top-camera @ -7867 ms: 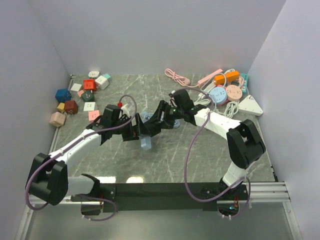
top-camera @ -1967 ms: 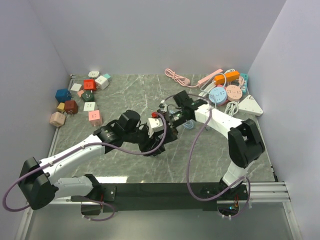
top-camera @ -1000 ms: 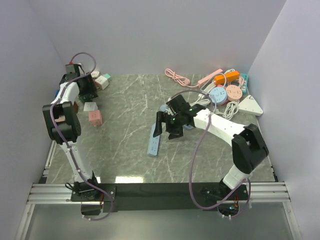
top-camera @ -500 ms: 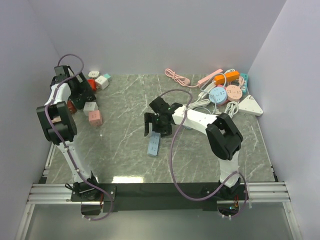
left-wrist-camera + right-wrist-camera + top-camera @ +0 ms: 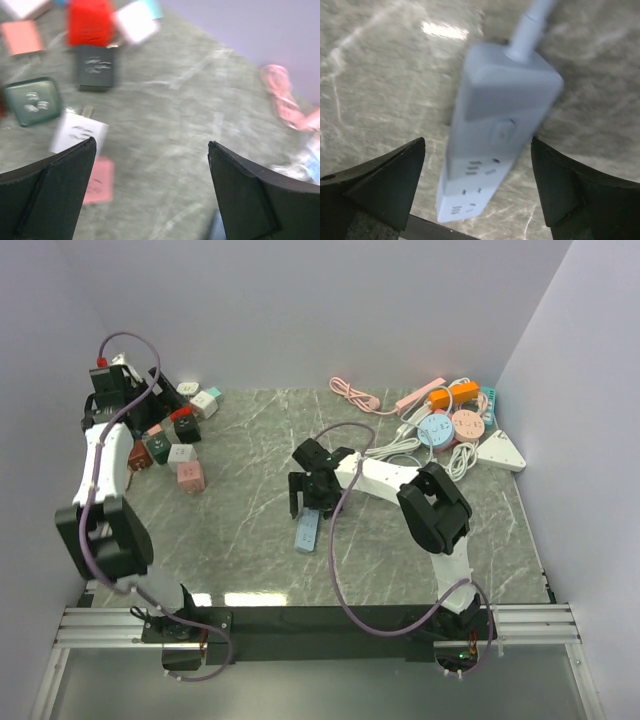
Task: Pull the plug off the socket
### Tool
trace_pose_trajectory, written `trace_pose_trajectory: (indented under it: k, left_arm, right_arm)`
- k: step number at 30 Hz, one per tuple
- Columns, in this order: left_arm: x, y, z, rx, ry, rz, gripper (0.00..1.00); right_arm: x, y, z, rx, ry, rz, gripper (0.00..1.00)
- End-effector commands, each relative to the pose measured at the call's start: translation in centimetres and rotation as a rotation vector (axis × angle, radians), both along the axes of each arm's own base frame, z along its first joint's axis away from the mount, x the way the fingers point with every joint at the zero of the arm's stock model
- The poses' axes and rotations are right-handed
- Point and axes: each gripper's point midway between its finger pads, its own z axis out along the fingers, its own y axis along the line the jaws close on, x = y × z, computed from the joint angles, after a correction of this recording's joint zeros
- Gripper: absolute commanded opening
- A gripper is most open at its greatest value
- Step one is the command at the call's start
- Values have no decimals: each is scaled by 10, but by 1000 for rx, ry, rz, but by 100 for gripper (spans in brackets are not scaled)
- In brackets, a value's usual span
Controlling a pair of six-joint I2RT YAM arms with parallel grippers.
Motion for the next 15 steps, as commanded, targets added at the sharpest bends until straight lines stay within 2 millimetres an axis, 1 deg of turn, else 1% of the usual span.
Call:
trace_pose_trajectory:
  k: [1,2,3,4,5,6,7,8,9,10,12,13,14,15]
  left_arm:
    - [-26,-47,45,-45,-128,-106,99]
    - [-33,-53,47,-52,-136,-118,99]
    - [-46,-65,51,-70,-148,-140,100]
    - [-52,-71,53,-82,-153,-153,100]
    - [-58,-77,56,-90,-170,-171,99]
    - [-69,-83,60,-98,-180,-178,99]
    - [-75,-85,60,-104,-180,-181,100]
    - [-80,-88,62,-111,-187,-189,100]
    - [-89,-91,64,-114,-196,-197,99]
    - [-93,-92,64,-118,-198,-200,99]
    - [-103,-97,67,-125,-206,-211,100]
    - [-107,-99,63,-138,-196,-221,99]
    - [-110,-102,62,-144,-195,-231,99]
    - [-114,-103,65,-148,-206,-232,100]
  right_arm:
    - [5,11,-8,-13,-2,52,92]
    - [6,12,-9,-18,-1,61,86]
    - [6,9,-16,-21,16,57,83]
    - [8,10,-17,-12,19,53,79]
    - [8,5,-23,-15,32,45,63]
    - [12,0,-24,-8,37,26,53]
    - [14,-5,-27,-2,47,14,41]
    - [14,-11,-31,-8,54,2,15]
    - [17,-15,-32,-11,53,-9,5]
    - [24,-27,-33,-22,58,-32,0]
    - [32,-40,-34,-45,52,-51,0]
    - [42,-52,-28,-50,37,-85,0]
    - [46,-63,-26,-53,30,-114,0]
    - [51,-68,-20,-42,15,-133,0]
